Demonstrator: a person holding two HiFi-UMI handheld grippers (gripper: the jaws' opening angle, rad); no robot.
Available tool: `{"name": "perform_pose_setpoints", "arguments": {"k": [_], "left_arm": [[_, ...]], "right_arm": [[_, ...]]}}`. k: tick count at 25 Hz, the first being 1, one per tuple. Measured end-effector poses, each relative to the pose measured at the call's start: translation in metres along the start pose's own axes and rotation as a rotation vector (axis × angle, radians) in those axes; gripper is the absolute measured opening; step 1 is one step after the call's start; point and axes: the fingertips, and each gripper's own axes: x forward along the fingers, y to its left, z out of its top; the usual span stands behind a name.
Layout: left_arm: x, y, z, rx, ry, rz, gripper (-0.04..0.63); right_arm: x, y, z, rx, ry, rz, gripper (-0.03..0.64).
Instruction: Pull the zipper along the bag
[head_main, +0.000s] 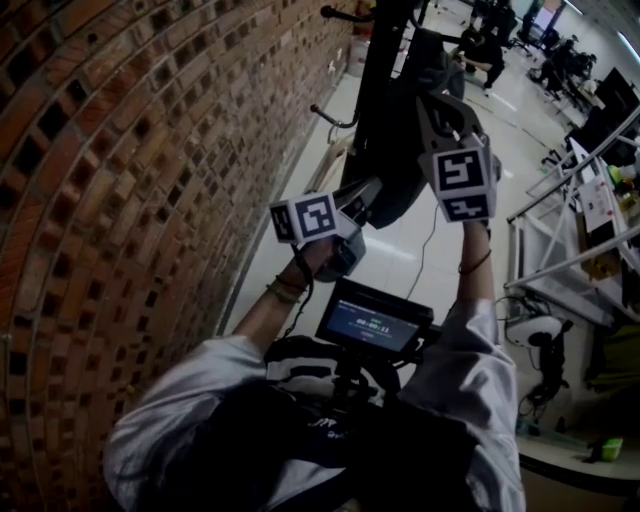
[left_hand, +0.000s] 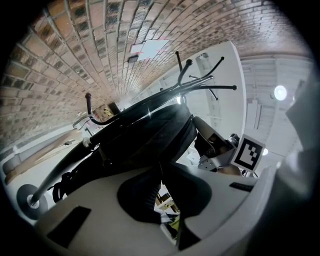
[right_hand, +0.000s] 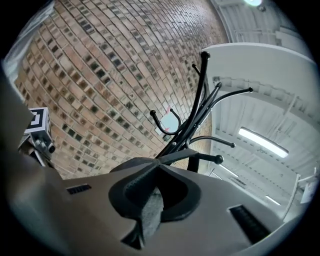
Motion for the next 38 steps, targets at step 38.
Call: {"name": "perform_pose_setpoints", "arguments": {"k": [38], "left_arm": [[0.012,-0.045,0.049,-0.01,-0.064,-0.078,0.023]], "right_arm": [[-0.015,0.026,0.001,-0.056,0.068,0.224,0.011]]}}
